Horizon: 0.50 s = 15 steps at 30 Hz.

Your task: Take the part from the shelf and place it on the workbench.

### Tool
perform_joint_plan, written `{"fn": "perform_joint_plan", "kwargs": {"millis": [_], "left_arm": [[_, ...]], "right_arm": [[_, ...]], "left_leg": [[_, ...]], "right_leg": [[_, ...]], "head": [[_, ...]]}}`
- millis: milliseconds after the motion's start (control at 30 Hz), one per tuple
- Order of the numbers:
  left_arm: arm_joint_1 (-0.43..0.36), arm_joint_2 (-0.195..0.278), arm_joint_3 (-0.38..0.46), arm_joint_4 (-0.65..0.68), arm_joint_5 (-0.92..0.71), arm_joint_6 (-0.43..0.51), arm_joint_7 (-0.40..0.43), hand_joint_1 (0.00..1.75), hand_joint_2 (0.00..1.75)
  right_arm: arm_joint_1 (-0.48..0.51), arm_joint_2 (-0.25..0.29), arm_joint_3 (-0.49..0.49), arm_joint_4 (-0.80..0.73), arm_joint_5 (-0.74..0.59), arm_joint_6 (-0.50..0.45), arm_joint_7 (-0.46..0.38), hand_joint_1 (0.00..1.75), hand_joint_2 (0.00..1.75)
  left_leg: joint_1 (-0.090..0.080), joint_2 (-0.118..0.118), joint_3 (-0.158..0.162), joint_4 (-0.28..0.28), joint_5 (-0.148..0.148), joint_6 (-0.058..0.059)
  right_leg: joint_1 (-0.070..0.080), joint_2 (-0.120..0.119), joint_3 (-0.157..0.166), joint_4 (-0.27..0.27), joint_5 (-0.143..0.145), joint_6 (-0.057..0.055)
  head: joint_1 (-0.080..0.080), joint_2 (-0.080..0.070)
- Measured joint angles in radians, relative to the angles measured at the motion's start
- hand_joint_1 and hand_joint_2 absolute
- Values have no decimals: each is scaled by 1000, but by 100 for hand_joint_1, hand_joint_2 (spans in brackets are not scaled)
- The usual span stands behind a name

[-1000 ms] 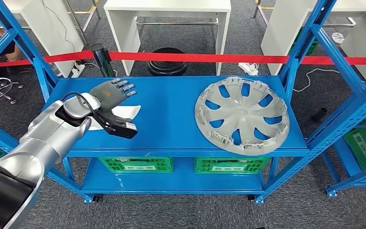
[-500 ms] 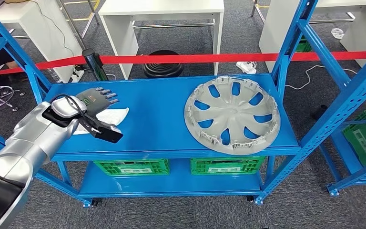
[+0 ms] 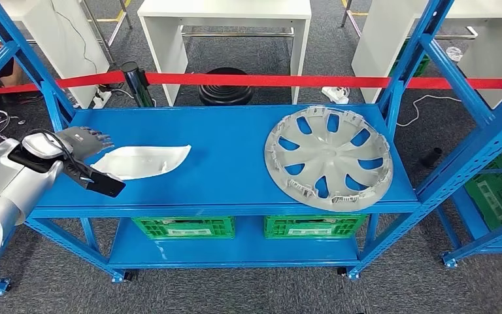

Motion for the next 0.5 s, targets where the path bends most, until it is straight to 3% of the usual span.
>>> {"fn": "perform_joint_plan", "kwargs": {"millis": [33,67,167,233,333,400,500], "left_arm": [[4,5,0,0,3,-4,2,0,0],[8,10,0,1,6,-9,3,0,0],[9,24,0,1,8,-21,5,0,0],[9,36,0,1,11,-24,5,0,0],[11,56,0,0,21,-16,-3,0,0],[13,72,1,0,30,-8,-10,0,0],[20,83,2,0,37,-2,-13,0,0]], "right_arm": [[0,0,0,0,-1,-2,0,0,0],[0,0,0,0,-1,-4,0,0,0],[-4,0,0,-1,-2,-6,0,0,0],[-6,0,0,-1,-1,-6,-3,0,0],[-5,0,0,-1,-1,-4,-5,0,0],[-5,0,0,-1,0,-4,-5,0,0],[-2,0,0,-2,1,-3,-5,0,0]], "left_leg": [[-1,0,-1,2,-1,0],[-1,-1,-1,5,-2,0],[-3,-2,-5,22,-11,-10],[-7,-1,-9,28,-15,-21],[-6,-1,-15,33,-20,-37],[-2,-2,-45,96,-60,-50],[5,-2,-125,271,-140,-63]], "right_leg": [[0,0,-6,12,6,0],[1,-1,8,-17,29,-1],[2,-8,100,-201,107,-8],[4,-8,120,-244,111,-15],[2,-5,119,-250,119,-30],[-3,-4,121,-256,123,-39],[-4,-5,121,-257,124,-42]], "head": [[0,0],[0,0],[0,0],[-1,0],[-2,0],[-4,0],[-6,0]]}}
